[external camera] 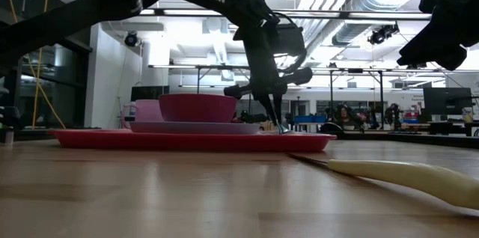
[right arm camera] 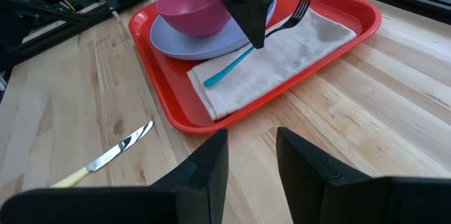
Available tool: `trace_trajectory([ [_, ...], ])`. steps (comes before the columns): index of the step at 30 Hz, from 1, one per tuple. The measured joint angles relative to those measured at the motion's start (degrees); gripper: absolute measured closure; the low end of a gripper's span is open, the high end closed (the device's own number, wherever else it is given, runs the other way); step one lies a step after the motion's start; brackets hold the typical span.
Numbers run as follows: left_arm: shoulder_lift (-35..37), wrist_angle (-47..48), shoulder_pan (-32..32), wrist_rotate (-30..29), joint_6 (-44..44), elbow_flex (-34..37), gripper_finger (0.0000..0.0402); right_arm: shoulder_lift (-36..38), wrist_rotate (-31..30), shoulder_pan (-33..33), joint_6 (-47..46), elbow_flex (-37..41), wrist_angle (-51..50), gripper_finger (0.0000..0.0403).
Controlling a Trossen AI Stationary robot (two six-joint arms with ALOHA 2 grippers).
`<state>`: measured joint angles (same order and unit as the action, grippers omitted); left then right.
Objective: Set up tray
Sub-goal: Put the blue fork on the white table napkin to the right of the purple plate, then put the blue spoon on the white table napkin to the left of the blue fork
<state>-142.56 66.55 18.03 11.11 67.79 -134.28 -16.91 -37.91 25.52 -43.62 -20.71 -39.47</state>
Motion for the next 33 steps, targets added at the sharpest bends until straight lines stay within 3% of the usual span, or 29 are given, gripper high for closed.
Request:
trace_trajectory([
  [22,-0.1,0.0,0.4,1.1,0.0,0.0,0.0365,0.0,0.9,0.0,0.0,0.0,0.1,0.0304],
  [33,-0.2,1.5,0.7,0.7,0.0,0.0,0.0288,0.0,1.0,0.0,0.0,0.0,0.1,0.0304],
])
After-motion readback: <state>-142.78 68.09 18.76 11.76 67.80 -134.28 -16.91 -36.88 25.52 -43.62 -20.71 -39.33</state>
